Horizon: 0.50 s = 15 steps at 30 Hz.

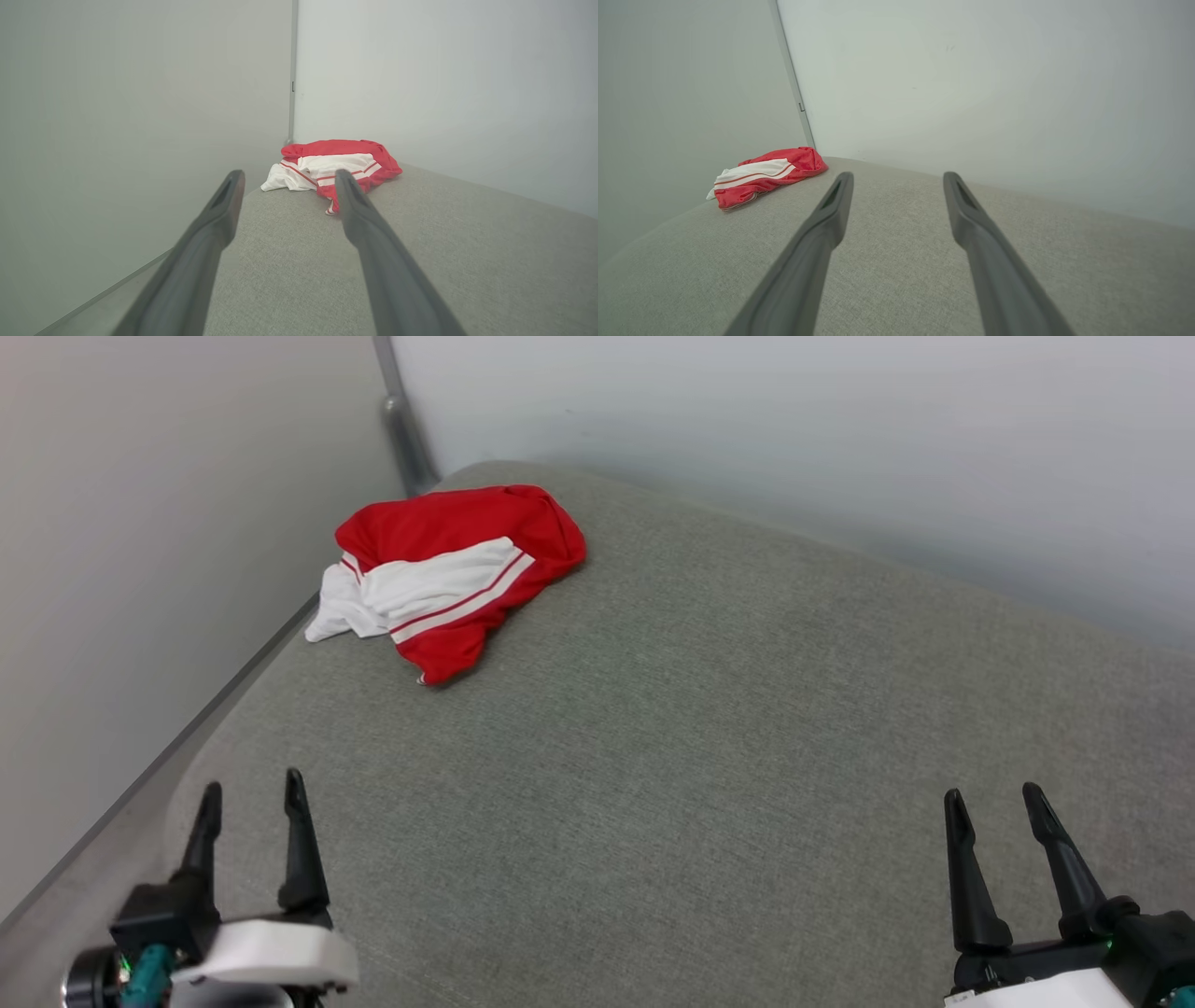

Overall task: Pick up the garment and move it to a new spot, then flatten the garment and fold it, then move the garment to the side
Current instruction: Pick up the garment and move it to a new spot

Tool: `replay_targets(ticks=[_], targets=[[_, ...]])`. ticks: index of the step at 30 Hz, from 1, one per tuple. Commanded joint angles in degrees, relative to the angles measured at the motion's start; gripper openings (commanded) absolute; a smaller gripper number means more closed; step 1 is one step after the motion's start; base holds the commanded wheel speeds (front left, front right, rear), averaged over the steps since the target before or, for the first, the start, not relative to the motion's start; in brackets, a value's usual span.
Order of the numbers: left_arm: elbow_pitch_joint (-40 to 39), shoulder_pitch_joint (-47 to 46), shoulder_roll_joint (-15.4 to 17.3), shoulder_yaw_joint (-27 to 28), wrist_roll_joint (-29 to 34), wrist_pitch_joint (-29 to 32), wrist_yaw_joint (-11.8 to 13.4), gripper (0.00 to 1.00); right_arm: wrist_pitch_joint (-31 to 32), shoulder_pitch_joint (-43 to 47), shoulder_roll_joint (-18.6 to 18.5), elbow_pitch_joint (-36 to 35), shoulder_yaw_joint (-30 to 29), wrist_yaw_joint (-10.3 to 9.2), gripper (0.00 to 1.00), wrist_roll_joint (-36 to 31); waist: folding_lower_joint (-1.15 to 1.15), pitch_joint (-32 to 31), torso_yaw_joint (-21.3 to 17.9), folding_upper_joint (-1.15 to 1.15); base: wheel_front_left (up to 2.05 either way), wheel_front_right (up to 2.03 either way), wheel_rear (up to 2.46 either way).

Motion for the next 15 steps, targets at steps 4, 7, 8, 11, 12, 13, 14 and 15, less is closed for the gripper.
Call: replay_targets(ticks=[4, 7, 8, 11, 12, 13, 14, 15], targets=[[1.14, -6.84, 0.9, 3.56, 0.87, -0.16, -3.15, 1.0, -0.12, -1.6, 0.12, -0.73, -0.04, -0.02, 1.0, -1.69, 0.0, 2.89, -2.28, 0.0, 0.0, 0.0, 0.0], [2.41, -13.56, 3.22, 6.18, 0.98, -0.16, -5.2, 1.0, -0.12, -2.99, 0.13, -1.35, -0.11, -0.02, 1.0, -3.11, 0.0, 6.07, -4.13, 0.0, 0.0, 0.0, 0.0], [3.1, -16.12, 3.92, 7.02, 0.47, -0.16, -5.71, 1.0, -0.12, -3.61, 0.12, -1.6, -0.19, -0.02, 1.0, -3.72, 0.0, 7.31, -4.81, 0.0, 0.0, 0.0, 0.0], [5.19, -23.38, 7.49, 8.31, 0.69, -0.16, -6.7, 1.0, -0.12, -5.56, 0.11, -2.3, -0.61, -0.02, 1.0, -5.52, 0.0, 11.14, -6.96, 0.0, 0.0, 0.0, 0.0], [6.01, -26.2, 9.1, 8.99, 0.04, -0.15, -6.97, 1.0, -0.12, -6.23, 0.11, -2.57, -0.77, -0.02, 1.0, -6.01, 0.0, 12.39, -7.67, 0.0, 0.0, 0.0, 0.0], [6.89, -28.56, 10.69, 9.35, -0.17, -0.16, -7.14, 1.0, -0.12, -6.97, 0.11, -2.92, -0.96, -0.02, 1.0, -6.31, 0.0, 13.75, -8.4, 0.0, 0.0, 0.0, 0.0], [7.66, -30.45, 11.58, 9.09, -0.12, -0.16, -7.3, 1.0, -0.12, -7.63, 0.11, -3.28, -1.25, -0.02, 1.0, -6.69, 0.0, 14.96, -8.95, 0.0, 0.0, 0.0, 0.0], [8.12, -32.83, 12.43, 9.26, -0.62, -0.16, -7.41, 1.0, -0.12, -8.18, 0.11, -3.64, -1.53, -0.02, 1.0, -7.1, 0.0, 16.05, -9.38, 0.0, 0.0, 0.0, 0.0]])
